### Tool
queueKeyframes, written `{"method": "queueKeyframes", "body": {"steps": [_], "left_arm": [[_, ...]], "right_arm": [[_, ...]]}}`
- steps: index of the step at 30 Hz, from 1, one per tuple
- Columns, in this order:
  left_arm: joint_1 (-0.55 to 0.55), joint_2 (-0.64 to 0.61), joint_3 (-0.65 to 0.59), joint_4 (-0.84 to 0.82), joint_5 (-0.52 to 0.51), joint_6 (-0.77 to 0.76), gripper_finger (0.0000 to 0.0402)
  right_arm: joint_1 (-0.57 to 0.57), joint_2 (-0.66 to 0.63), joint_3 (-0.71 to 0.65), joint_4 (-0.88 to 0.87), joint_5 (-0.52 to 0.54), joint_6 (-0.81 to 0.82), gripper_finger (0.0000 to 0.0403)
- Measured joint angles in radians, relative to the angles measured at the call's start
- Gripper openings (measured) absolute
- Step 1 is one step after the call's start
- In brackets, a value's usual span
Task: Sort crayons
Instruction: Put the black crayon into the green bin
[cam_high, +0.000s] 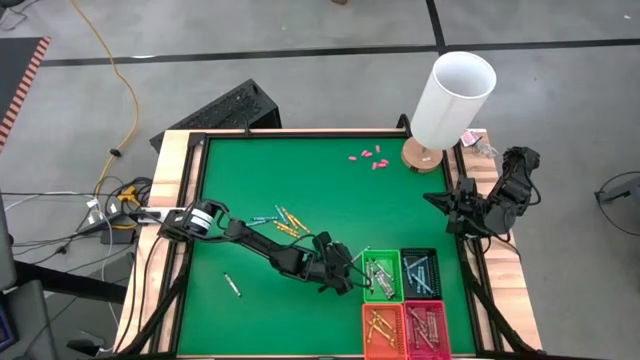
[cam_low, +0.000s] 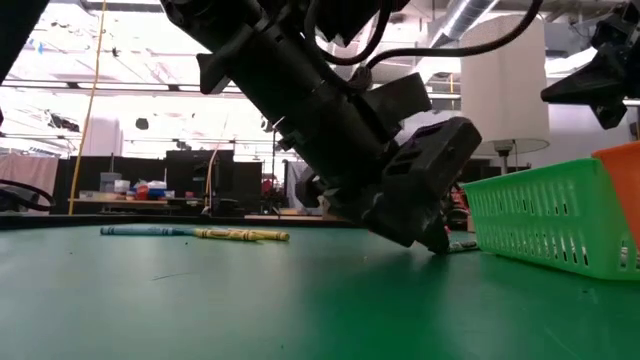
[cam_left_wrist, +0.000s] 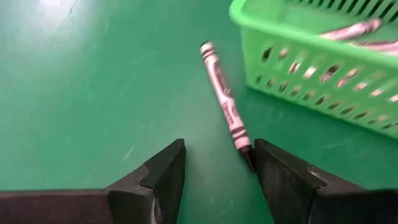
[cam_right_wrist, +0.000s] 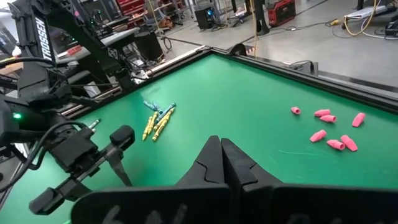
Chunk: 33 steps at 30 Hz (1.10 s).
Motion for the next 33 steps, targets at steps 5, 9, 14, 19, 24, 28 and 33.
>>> {"method": "queueKeyframes", "body": {"steps": [5,9,14,19,24,28,33], "left_arm": [[0.001,-0.001,0.0,-0.018,0.008,-0.022,0.0138],[0.001,-0.001,0.0,-0.018,0.016,-0.018,0.0088],[0.001,-0.001,0.0,-0.019,0.025,0.007,0.0023],[0.001,-0.002,0.0,-0.02,0.017,0.0,0.0005],[0.011,-0.008,0.001,-0.043,0.011,-0.058,0.0001],[0.02,-0.015,0.0,-0.068,0.008,-0.087,0.0],[0.034,-0.023,0.0,-0.082,-0.005,-0.101,0.0]], "right_arm": [[0.0,0.0,0.0,0.0,0.0,0.0,0.0],[0.0,0.0,0.0,0.0,0.001,0.002,0.0],[0.0,0.0,0.0,0.0,0.001,0.004,0.0],[0.0,0.0,0.0,0.0,0.0,0.005,0.0],[0.0,0.0,0.0,0.0,0.0,0.006,0.0],[0.0,0.0,0.0,0.0,0.0,0.008,0.0],[0.0,0.0,0.0,0.0,0.0,0.008,0.0]]}}
